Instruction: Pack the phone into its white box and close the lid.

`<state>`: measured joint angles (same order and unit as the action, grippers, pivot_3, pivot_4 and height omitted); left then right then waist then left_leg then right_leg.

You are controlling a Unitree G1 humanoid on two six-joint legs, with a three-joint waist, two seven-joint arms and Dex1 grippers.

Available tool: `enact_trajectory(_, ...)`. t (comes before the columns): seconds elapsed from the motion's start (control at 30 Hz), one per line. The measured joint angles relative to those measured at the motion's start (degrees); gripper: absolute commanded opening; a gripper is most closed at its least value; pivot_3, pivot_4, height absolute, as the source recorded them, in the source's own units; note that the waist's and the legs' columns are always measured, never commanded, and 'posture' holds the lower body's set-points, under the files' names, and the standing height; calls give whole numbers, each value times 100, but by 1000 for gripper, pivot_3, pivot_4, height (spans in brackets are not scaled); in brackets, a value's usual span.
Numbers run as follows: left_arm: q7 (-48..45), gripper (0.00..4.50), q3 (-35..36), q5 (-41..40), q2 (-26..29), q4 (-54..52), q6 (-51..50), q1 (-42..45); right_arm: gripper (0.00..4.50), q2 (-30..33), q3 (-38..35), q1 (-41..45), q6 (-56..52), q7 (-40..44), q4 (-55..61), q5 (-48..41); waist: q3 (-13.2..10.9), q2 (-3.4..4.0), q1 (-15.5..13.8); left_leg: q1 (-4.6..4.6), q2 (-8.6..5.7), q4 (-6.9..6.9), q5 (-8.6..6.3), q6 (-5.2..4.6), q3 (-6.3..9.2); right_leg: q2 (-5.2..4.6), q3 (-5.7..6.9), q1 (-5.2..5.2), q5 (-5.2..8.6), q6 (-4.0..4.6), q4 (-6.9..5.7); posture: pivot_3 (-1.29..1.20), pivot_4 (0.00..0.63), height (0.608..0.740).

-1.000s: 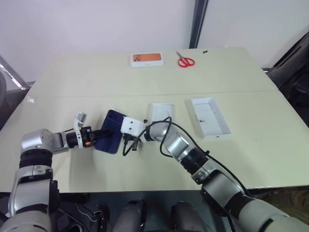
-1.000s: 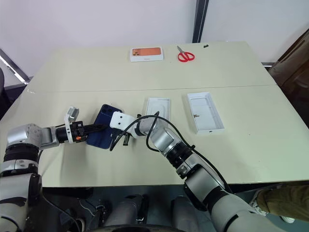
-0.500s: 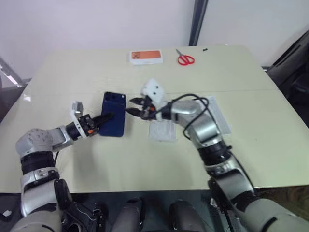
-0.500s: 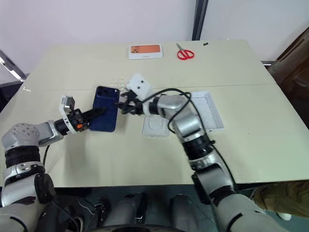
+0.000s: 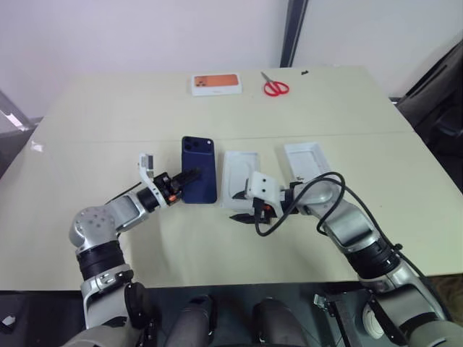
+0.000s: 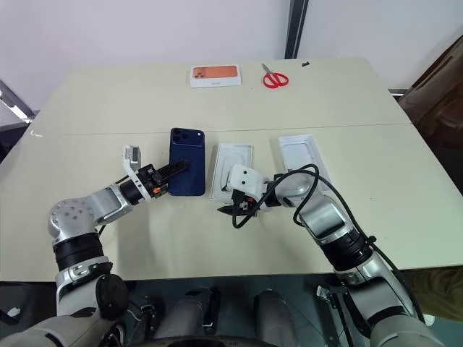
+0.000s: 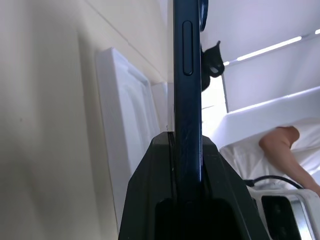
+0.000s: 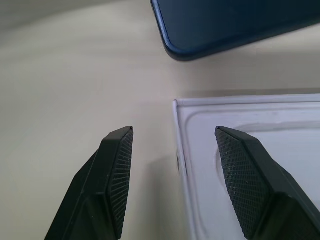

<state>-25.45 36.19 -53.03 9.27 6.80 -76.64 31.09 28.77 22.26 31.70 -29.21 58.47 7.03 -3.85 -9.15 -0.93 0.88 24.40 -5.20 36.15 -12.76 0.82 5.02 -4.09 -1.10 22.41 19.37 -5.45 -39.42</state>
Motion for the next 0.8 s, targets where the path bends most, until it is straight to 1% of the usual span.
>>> enact_trajectory(0.27, 359, 0, 45, -354, 98, -2, 201, 84, 2716, 43, 97, -167, 211, -44, -197, 130, -6, -10, -17, 0, -2, 1, 1, 1, 0, 0, 2, -5, 0, 0, 5, 0, 150, 734)
enact_trajectory(0.3, 377, 0, 44, -393, 122, 0, 207, 90, 2491, 42, 95, -167, 216, -51, -203, 131, -6, -10, -15, 0, -1, 1, 1, 1, 0, 0, 2, -5, 0, 0, 5, 0, 150, 734)
enact_trajectory(0.37, 436, 0, 43, -445, 156, 7, 218, 105, 1905, 26, 84, -166, 219, -84, -224, 130, -6, -10, -7, 0, -1, 0, 1, 2, 0, 0, 2, -4, 0, 0, 5, 0, 150, 734)
enact_trajectory(0.47, 479, 0, 25, -523, 160, 25, 220, 99, 422, -21, 50, -165, 219, -151, -263, 130, -6, -11, -12, 0, -1, 1, 1, 2, 0, 0, 2, -5, 0, 0, 5, 0, 150, 734)
enact_trajectory(0.67, 600, 0, -124, -637, 152, 25, 231, 50, 422, -94, 46, -163, 204, -182, -272, 104, -7, -12, -12, 0, -1, 1, 2, 3, 0, 0, 2, -5, 0, 0, 5, 0, 150, 734)
enact_trajectory(0.7, 616, 0, -131, -648, 152, 25, 235, 50, 200, -107, 46, -163, 204, -182, -273, 84, -7, -12, -9, 0, -1, 1, 2, 3, 0, 0, 2, -5, 0, 0, 5, 0, 150, 734)
enact_trajectory(0.8, 699, 0, -149, -685, 152, 24, 244, 48, 200, -120, 46, -161, 242, -174, -273, 70, -7, -12, -12, 0, -1, 1, 2, 3, 0, 0, 2, -5, 0, 0, 5, 0, 150, 734)
